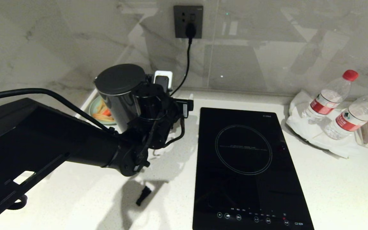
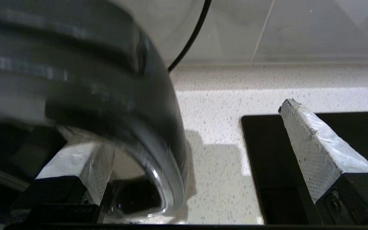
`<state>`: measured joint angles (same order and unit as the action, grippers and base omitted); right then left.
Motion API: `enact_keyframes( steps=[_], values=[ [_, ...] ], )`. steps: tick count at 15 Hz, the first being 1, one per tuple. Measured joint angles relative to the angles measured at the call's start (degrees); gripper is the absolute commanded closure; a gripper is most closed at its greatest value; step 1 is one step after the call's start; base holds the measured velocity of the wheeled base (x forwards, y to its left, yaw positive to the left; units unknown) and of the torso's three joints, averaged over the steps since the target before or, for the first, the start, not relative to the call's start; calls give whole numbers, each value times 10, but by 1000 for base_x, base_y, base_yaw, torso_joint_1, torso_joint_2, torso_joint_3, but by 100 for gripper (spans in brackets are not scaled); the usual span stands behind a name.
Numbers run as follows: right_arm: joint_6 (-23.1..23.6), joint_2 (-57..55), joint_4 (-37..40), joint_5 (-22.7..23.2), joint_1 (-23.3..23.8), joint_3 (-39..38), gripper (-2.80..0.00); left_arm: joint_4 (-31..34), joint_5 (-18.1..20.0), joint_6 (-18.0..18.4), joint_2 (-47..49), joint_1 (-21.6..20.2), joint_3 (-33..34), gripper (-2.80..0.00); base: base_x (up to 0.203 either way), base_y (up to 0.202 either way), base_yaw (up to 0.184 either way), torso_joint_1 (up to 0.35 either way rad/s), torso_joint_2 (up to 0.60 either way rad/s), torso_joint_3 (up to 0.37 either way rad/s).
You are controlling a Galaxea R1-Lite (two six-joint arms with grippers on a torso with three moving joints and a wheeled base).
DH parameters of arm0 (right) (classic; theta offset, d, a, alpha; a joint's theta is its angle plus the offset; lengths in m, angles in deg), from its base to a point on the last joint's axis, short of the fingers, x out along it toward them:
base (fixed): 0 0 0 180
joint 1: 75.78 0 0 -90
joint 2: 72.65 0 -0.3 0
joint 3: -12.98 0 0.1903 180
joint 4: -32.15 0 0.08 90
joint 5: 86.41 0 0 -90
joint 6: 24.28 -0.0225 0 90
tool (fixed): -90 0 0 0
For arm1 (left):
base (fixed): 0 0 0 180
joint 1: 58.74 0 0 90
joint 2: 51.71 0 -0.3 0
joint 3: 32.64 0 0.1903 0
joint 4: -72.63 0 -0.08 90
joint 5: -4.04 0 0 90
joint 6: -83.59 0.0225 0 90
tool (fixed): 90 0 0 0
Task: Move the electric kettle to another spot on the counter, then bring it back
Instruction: Pick up the kettle
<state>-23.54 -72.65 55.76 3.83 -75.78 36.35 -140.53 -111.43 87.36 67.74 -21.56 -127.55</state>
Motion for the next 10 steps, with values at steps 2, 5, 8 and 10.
enact_keyframes(
  steps=[2,5,8,10],
  values=[
    [0,0,0,0,0,0,0,2,0,0,-3,-1,-2,-280,0,0,0,0,0,0],
    [-1,0,0,0,0,0,0,2,-3,0,-7,-2,-9,-280,0,0,0,0,0,0],
    [-1,0,0,0,0,0,0,2,-3,0,-13,-3,-10,-280,0,0,0,0,0,0],
    [-1,0,0,0,0,0,0,2,-2,0,-18,-3,-10,-280,0,0,0,0,0,0]
  ],
)
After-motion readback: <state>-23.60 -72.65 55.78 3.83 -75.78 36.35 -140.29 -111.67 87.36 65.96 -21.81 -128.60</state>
